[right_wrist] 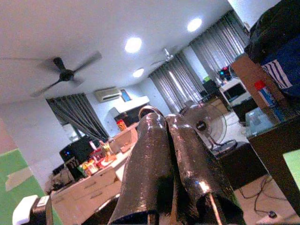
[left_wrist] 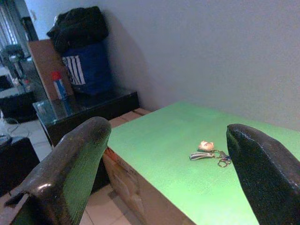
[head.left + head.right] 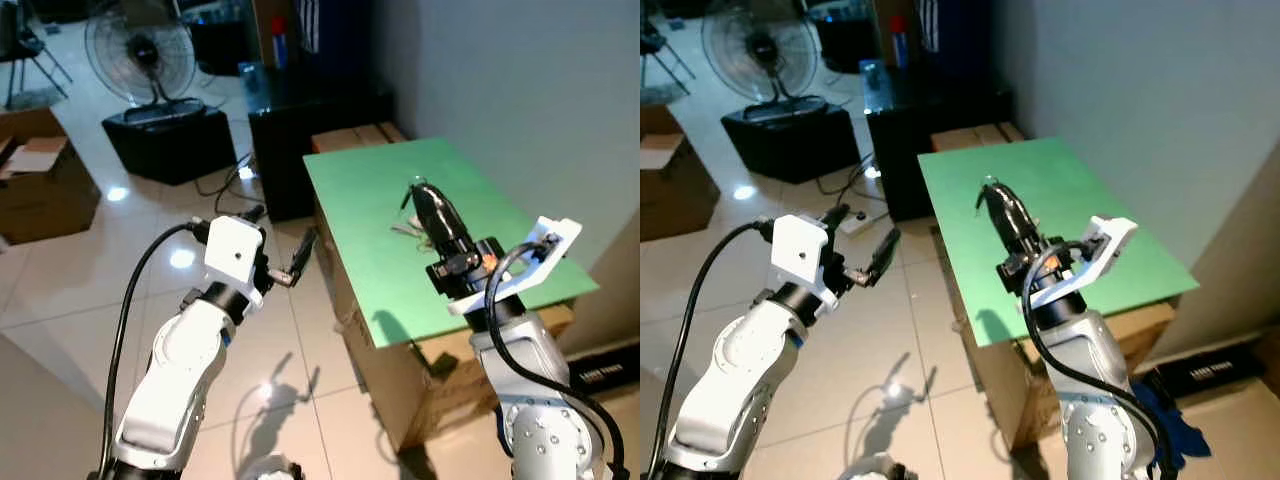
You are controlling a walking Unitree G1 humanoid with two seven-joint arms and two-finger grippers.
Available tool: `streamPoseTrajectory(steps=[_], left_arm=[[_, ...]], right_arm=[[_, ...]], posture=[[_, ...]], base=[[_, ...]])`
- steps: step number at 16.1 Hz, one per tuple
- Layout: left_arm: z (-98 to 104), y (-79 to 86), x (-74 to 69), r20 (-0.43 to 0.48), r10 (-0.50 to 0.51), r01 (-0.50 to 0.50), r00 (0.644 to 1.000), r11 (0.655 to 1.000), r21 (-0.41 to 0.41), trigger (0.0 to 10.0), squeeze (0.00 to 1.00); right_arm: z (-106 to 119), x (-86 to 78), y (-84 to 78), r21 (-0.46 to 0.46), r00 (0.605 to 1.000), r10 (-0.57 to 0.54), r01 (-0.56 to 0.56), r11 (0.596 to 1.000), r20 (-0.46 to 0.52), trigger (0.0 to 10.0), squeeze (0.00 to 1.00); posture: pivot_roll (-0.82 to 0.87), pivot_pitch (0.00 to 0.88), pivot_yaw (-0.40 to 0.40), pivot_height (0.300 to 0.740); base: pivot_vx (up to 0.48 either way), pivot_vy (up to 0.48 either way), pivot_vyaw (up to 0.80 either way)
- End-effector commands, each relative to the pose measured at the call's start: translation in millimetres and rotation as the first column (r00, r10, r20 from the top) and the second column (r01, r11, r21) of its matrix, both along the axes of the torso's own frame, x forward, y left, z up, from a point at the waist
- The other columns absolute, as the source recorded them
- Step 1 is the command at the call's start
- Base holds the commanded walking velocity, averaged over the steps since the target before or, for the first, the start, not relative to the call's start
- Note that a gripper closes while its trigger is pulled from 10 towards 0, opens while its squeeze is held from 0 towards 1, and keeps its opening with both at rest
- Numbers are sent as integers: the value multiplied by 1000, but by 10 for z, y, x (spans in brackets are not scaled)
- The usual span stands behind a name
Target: Hang keys on a hook
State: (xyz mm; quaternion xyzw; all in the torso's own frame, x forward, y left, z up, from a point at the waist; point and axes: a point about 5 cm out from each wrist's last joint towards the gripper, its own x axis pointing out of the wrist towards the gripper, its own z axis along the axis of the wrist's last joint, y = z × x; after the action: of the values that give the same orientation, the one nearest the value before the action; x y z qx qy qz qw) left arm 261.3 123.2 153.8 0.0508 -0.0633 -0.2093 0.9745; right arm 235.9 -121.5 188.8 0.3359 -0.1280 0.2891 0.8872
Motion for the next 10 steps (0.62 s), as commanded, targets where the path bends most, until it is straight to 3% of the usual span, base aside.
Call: streamPoseTrajectory(steps=[1, 2, 3, 4, 6, 8, 10], left_arm=[[-24, 21, 6, 1, 20, -20, 1000, 1000, 13, 10000, 0], [-23, 22, 8, 12, 35, -35, 999, 999, 19, 10000, 0], [-22, 15, 11, 17, 38, -38, 999, 999, 22, 10000, 0], [-15, 0, 22, 29, 41, -42, 999, 999, 31, 10000, 0], [-9, -1, 28, 37, 46, -48, 998, 998, 43, 10000, 0], [5, 51, 81, 54, 108, -111, 993, 992, 58, 10000, 0], [6, 73, 87, 56, 122, -125, 991, 990, 61, 10000, 0]], right_arm=[[53, -11, 16, 7, 1000, 13, -13, 1000, 13, 0, 0], [52, 3, 43, -12, 1000, 23, -23, 1000, 7, 0, 0], [44, 17, 58, -34, 1000, 26, -26, 999, 2, 3686, 0], [21, 64, 81, -80, 1000, 13, -14, 997, -12, 10000, 0], [12, 90, 88, -99, 1000, 2, -3, 995, -15, 10000, 0], [-78, 236, 82, -316, 989, -145, 134, 939, -12, 10000, 0], [-116, 267, 62, -336, 983, -180, 161, 928, -26, 10000, 0]], posture=[[-65, 0, 64, 718], [-53, 0, 48, 718], [-48, 0, 43, 718], [-36, 0, 34, 718], [-34, 0, 33, 718], [-23, 0, 19, 718], [-20, 0, 14, 718]], base=[[0, 0, 0], [0, 0, 0], [0, -270, 0], [0, -292, 0], [0, -292, 0], [0, -292, 0], [0, -294, 0]])
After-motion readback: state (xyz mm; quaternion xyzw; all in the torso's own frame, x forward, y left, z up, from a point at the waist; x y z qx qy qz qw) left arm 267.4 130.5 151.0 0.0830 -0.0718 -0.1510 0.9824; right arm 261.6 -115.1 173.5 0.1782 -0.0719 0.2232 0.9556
